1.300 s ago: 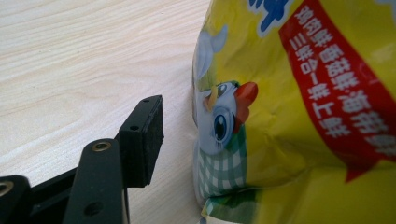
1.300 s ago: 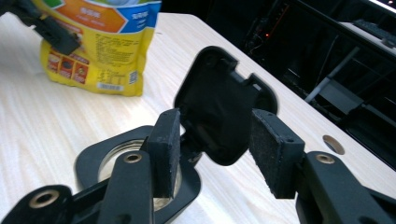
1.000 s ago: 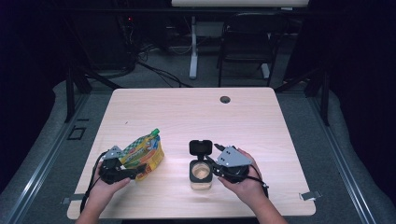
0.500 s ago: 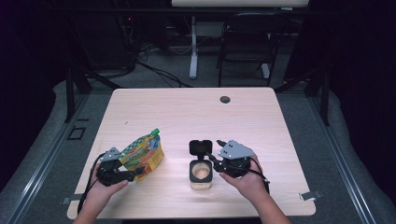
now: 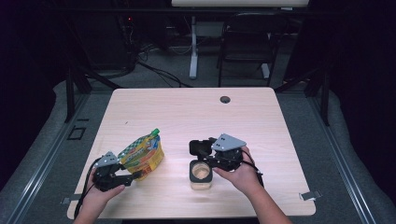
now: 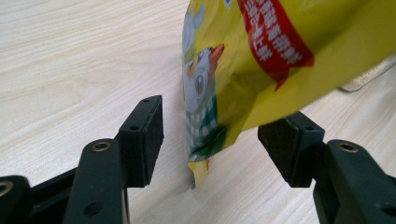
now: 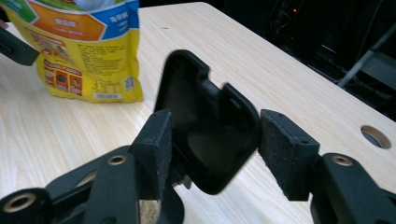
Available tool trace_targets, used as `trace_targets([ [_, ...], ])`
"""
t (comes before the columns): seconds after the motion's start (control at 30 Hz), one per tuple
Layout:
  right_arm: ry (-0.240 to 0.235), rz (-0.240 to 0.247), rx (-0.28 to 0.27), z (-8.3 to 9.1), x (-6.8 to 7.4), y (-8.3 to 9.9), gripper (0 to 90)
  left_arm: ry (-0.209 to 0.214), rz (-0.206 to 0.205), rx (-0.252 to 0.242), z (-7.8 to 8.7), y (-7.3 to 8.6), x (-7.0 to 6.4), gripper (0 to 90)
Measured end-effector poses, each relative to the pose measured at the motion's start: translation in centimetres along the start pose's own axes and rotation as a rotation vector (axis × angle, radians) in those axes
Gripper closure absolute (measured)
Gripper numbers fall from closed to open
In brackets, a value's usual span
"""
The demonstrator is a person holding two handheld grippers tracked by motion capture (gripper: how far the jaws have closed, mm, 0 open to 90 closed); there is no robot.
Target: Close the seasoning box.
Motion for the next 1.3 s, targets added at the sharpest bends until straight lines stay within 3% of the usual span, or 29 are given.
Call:
trace_targets([
  [0.27, -0.001, 0.022, -0.015, 1.2, 1.0, 0.2, 50.8, -0.011, -0.008, -0.006, -0.1, 0.1, 0.0, 41.6],
  [0.53, -0.057, 0.036, -0.015, 2.9, 3.3, 1.7, 50.3, -0.017, -0.008, -0.008, 0.1, 0.2, -0.1, 41.5],
  [0.57, -0.071, 0.043, -0.007, 3.5, 4.1, 2.3, 49.5, -0.018, -0.014, -0.006, 0.1, 0.3, -0.2, 41.5],
  [0.77, -0.076, 0.055, -0.014, 4.8, 5.1, 3.2, 48.5, -0.018, -0.009, -0.009, 0.2, 0.4, -0.2, 41.5],
  [0.87, -0.065, 0.037, -0.020, 5.1, 5.0, 3.5, 48.2, -0.021, -0.013, -0.012, 0.3, 0.4, -0.2, 41.5],
  [1.0, -0.040, -0.025, -0.028, 4.9, 4.1, 4.5, 47.9, -0.031, -0.012, -0.015, 0.5, 0.4, -0.2, 41.4],
  [1.3, 0.000, -0.126, -0.030, 5.1, 2.3, 6.4, 47.0, -0.012, -0.010, -0.012, 0.6, 0.7, 0.1, 41.4],
])
Point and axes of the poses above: each handheld gripper's, and its own axes: z roughly backward along the jaws, y roughly out of its underside, x roughly to its left, the point moved 3 cm from there along -z, roughly forward along the jaws, and after that the axes turned 5 degrees about x, right-handed, at the moved point
